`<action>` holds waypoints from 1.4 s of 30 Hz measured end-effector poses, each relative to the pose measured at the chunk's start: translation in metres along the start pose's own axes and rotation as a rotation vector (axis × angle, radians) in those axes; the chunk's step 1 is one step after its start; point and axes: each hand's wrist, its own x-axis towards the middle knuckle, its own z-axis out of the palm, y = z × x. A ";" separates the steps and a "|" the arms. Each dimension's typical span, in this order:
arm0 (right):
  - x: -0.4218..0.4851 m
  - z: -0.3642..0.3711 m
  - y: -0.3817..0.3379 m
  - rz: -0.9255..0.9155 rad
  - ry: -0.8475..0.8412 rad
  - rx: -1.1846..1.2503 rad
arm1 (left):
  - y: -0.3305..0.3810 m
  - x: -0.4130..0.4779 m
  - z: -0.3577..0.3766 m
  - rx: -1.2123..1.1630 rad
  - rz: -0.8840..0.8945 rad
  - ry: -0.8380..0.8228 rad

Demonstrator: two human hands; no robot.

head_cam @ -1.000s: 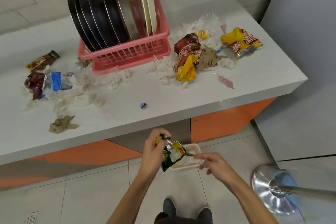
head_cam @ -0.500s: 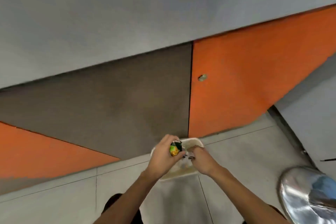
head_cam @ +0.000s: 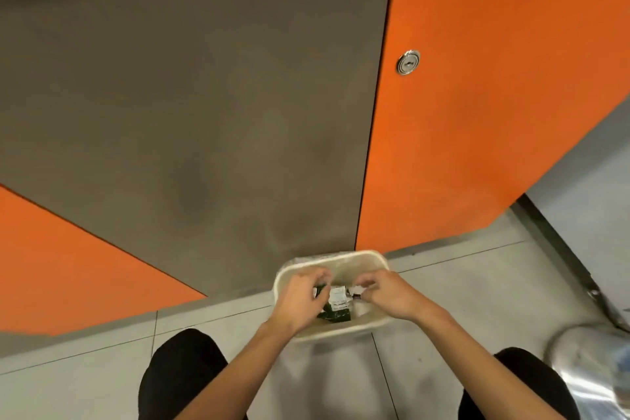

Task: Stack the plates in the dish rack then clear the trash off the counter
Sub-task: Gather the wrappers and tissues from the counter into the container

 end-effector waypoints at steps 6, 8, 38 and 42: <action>-0.035 -0.034 -0.049 -0.306 0.153 0.135 | 0.050 -0.013 -0.061 -0.110 0.182 0.059; -0.069 -0.064 -0.093 -0.472 0.257 0.189 | 0.098 -0.027 -0.110 -0.179 0.339 0.207; -0.160 -0.372 -0.426 -0.639 1.128 -0.402 | 0.364 0.038 -0.470 0.266 0.547 0.966; -0.186 -0.371 -0.423 -0.782 1.086 -0.203 | 0.363 0.048 -0.471 0.558 0.289 0.639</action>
